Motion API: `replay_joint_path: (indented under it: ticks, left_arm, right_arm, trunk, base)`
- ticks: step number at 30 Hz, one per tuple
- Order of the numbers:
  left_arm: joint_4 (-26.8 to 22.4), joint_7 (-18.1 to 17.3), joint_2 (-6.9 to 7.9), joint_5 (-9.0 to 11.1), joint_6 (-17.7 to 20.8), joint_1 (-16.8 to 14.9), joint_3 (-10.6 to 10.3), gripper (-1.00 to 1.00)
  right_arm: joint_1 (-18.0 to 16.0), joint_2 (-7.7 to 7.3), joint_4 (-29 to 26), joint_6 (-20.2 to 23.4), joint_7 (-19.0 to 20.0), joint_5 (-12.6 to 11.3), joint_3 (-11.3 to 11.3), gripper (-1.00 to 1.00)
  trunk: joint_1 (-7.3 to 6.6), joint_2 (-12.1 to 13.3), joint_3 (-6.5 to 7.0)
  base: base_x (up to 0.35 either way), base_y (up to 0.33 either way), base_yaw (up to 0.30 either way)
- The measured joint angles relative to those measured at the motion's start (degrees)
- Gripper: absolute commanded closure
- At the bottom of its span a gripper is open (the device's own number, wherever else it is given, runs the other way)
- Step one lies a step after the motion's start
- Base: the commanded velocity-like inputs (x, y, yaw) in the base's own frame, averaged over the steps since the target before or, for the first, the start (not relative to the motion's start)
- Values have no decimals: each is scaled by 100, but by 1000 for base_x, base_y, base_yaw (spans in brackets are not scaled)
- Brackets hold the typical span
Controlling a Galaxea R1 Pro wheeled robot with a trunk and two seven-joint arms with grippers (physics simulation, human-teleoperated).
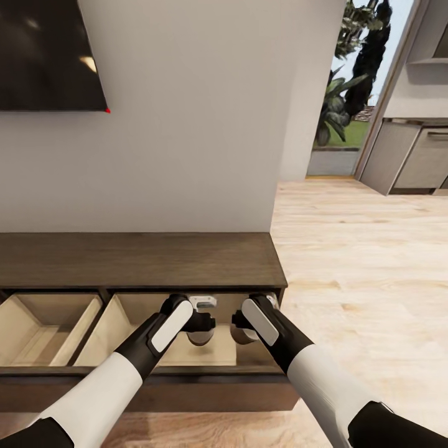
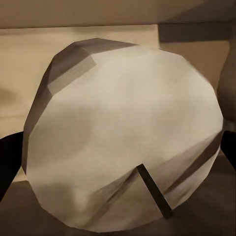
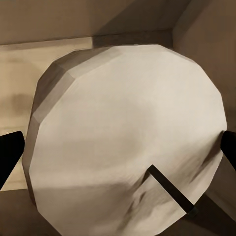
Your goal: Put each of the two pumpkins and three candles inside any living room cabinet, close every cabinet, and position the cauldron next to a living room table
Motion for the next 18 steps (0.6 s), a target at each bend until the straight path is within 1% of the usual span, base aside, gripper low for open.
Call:
replay_joint_path:
  ticks: [1,6,12,18]
  left_arm:
    - [0,0,0,0,-1,0,0,100]
    - [0,0,0,-1,-2,-1,0,100]
    - [-13,0,0,0,4,0,0,100]
    - [-22,0,0,-1,3,-1,0,100]
  right_arm:
    - [0,0,0,0,0,-1,0,100]
    - [-1,0,0,-5,0,-1,0,100]
    - [0,0,0,0,0,0,0,100]
    - [-1,8,0,-5,0,4,0,100]
  trunk:
    - [3,-1,-22]
    - [2,-2,-23]
    - [18,-9,-155]
    - [17,-10,-156]
  base:
    - [0,0,0]
    - [0,0,0]
    - [0,0,0]
    - [0,0,0]
